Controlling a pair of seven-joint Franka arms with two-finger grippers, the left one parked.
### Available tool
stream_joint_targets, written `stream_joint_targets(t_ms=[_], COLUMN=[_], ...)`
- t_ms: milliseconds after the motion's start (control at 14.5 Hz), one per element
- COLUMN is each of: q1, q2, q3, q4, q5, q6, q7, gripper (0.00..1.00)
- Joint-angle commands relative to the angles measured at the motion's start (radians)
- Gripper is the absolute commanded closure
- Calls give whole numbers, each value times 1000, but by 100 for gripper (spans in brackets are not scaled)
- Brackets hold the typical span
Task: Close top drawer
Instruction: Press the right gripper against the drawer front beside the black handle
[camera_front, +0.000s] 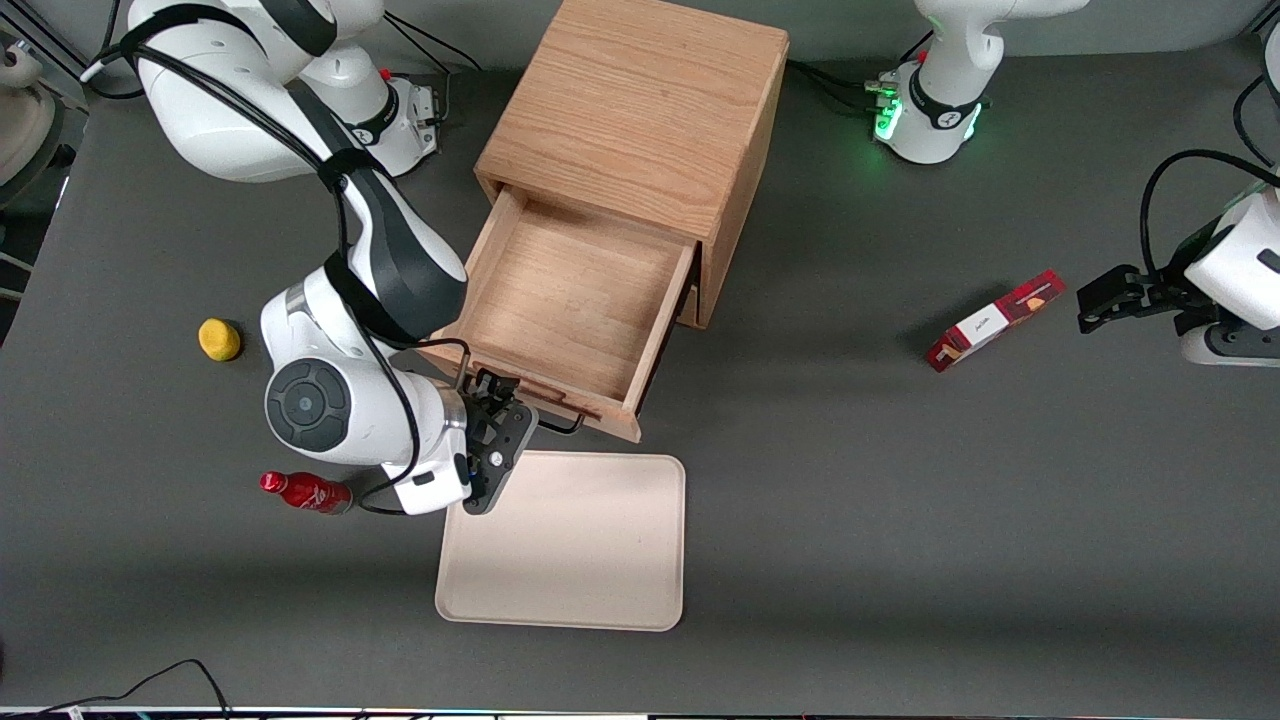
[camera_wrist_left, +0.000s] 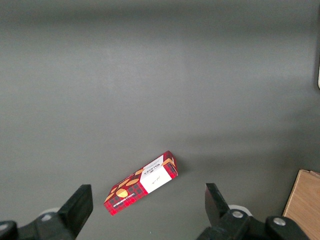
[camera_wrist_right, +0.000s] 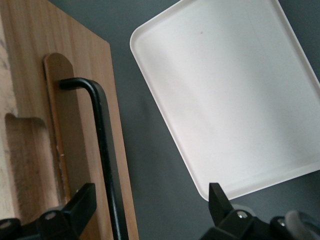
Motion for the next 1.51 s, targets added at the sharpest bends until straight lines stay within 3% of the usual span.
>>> stream_joint_targets(t_ms=[0,1444], q1=[-16,-19], q2=[28,-51], q3=[5,54], q4=[27,-131], q5=[56,62], q6=[-17,-27], q7=[-24,62], gripper=[0,0])
